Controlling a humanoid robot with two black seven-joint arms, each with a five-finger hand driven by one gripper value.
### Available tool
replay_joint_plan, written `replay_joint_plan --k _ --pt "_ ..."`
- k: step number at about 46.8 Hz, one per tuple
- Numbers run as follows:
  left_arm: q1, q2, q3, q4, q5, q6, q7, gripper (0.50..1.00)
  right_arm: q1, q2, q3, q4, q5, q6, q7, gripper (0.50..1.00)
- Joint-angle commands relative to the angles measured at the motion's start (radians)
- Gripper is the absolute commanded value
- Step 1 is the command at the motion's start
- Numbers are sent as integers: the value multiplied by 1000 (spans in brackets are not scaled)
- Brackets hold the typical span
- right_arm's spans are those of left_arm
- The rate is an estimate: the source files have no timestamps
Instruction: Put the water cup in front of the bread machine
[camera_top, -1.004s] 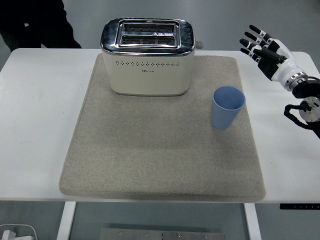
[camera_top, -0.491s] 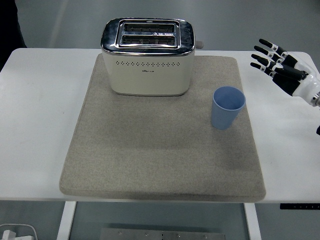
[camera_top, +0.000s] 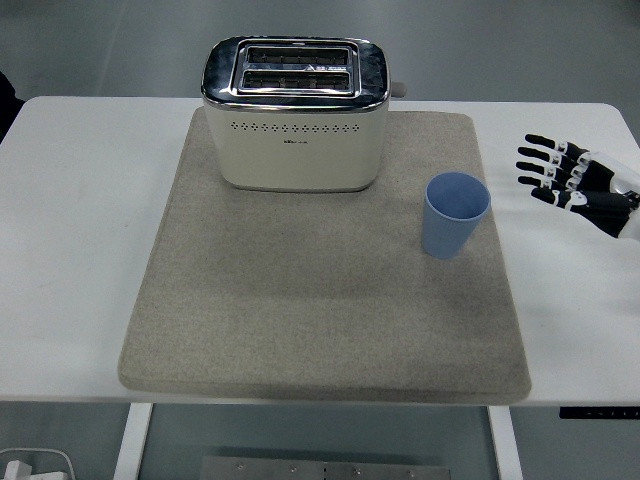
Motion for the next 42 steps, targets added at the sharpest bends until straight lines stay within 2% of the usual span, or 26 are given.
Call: replay_joint_plan --k 1,13,33,42 --pt "0 0 0 -2 0 0 0 1000 -16 -5 0 31 -18 -28 2 926" --pt "0 0 0 0 0 0 0 1000 -62 -3 0 106 -121 -97 38 926" --pt "2 0 0 3 0 0 0 1000 -93 51 2 109 -133 -164 41 926" --pt "2 0 0 3 0 0 0 1000 -104 67 3 109 -156 -187 61 926"
